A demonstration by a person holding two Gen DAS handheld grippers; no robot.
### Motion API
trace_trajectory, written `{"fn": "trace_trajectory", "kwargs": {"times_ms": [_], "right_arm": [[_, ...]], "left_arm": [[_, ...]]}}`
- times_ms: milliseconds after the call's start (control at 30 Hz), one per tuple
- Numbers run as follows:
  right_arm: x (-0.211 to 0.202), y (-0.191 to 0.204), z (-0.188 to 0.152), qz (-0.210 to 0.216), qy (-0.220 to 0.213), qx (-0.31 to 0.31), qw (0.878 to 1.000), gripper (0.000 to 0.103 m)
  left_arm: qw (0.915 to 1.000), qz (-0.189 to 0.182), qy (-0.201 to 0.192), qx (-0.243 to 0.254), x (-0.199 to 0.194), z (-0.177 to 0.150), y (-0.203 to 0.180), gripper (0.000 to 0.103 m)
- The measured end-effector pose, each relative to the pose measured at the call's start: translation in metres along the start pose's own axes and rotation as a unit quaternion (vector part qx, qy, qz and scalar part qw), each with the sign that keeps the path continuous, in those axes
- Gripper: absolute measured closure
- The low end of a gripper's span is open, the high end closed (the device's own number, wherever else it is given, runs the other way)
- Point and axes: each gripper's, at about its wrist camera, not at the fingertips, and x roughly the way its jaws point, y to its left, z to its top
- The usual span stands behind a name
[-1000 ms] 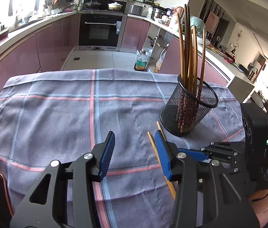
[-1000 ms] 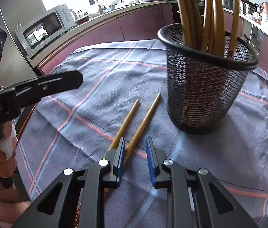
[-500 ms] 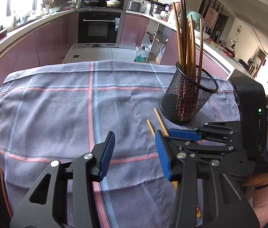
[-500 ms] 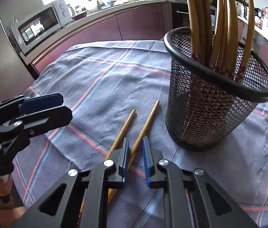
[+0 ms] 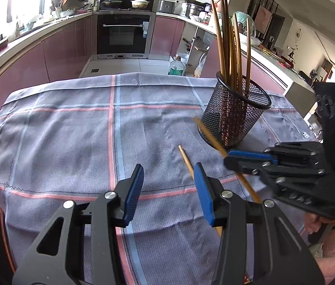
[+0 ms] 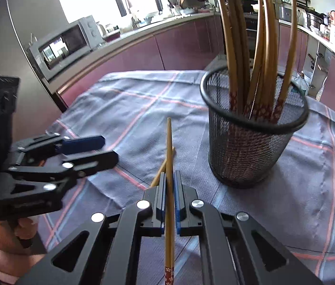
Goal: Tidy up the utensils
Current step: 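Lift the chopstick with the right gripper and lower it into the cup, then open the right gripper to release the chopstick and withdraw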
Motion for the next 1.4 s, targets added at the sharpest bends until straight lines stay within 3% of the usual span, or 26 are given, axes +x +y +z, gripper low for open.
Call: {"fn": "trace_trajectory", "kwargs": {"times_ms": [200, 567, 967, 1400], "right_arm": [[-0.045, -0.005, 0.008, 0.015, -0.061, 0.002, 0.998, 0.098], [-0.114, -0.016, 0.033, -0.008, -0.160, -0.005, 0.987, 0.098], [-0.168, -0.025, 0.074, -0.051, -0.256, -0.008, 0.965, 0.098], [-0.153, -0.053, 0.095, -0.074, -0.270, 0.025, 0.960, 0.098]], "left_arm": [[0.9999, -0.005, 0.006, 0.007, 0.003, -0.002, -0.005, 0.060], [0.9995, -0.018, 0.022, 0.016, 0.013, -0.005, -0.015, 0.060], [0.9988, -0.024, 0.035, 0.024, 0.019, -0.011, -0.023, 0.061], [0.9986, -0.023, 0.039, 0.026, 0.022, -0.013, -0.025, 0.061]]}}
